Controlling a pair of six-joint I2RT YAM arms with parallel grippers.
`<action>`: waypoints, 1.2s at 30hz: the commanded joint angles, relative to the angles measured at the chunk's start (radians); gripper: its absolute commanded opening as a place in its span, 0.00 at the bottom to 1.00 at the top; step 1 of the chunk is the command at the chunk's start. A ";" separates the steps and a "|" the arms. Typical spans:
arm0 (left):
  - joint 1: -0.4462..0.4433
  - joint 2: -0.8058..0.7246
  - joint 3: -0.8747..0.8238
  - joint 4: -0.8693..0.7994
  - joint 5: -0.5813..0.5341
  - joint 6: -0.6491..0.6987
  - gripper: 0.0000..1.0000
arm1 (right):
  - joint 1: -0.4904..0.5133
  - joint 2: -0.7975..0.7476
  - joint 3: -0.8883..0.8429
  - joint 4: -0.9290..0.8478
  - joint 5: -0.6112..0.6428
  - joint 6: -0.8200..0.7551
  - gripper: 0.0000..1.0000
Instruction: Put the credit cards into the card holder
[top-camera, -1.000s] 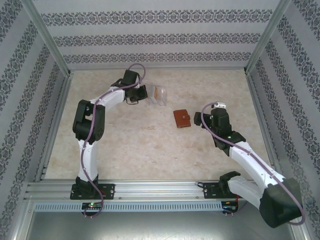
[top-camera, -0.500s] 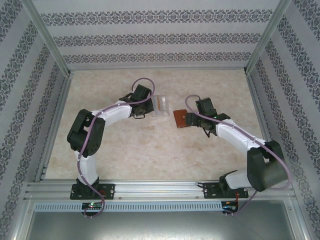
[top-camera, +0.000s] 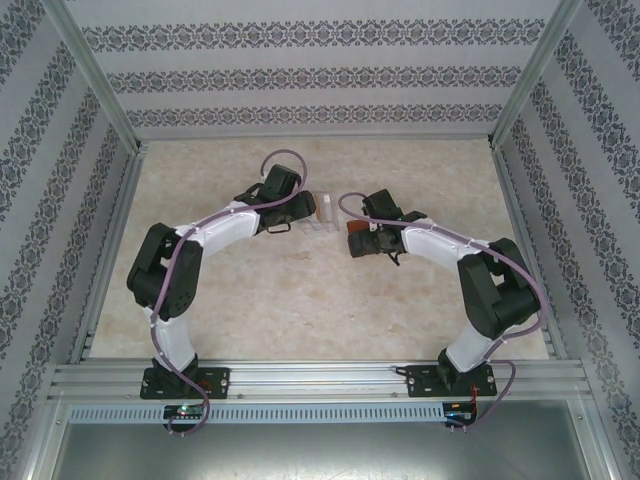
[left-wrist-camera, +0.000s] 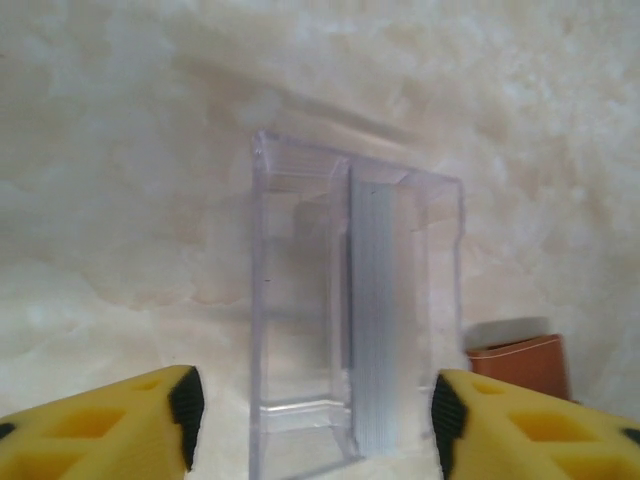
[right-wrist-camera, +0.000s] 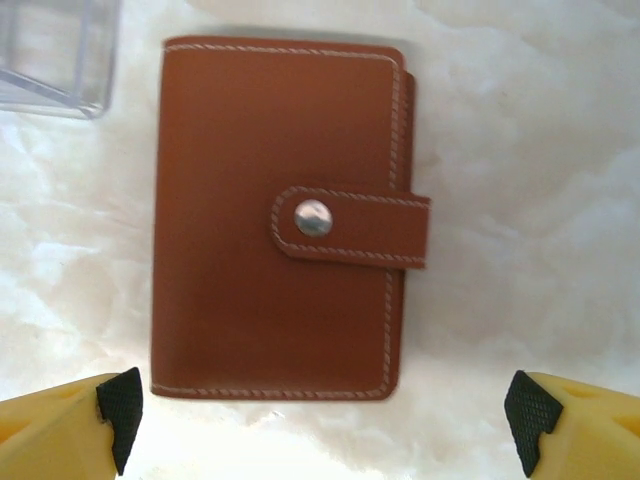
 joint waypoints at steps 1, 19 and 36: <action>0.008 -0.113 -0.043 -0.024 -0.060 0.028 0.70 | 0.020 0.057 0.060 -0.039 0.011 -0.023 0.97; 0.066 -0.585 -0.508 0.110 0.009 0.170 1.00 | -0.035 0.255 0.291 -0.248 -0.027 -0.105 0.94; 0.025 -0.632 -0.671 0.267 0.163 0.160 0.98 | 0.043 0.199 0.185 -0.324 -0.270 -0.053 0.86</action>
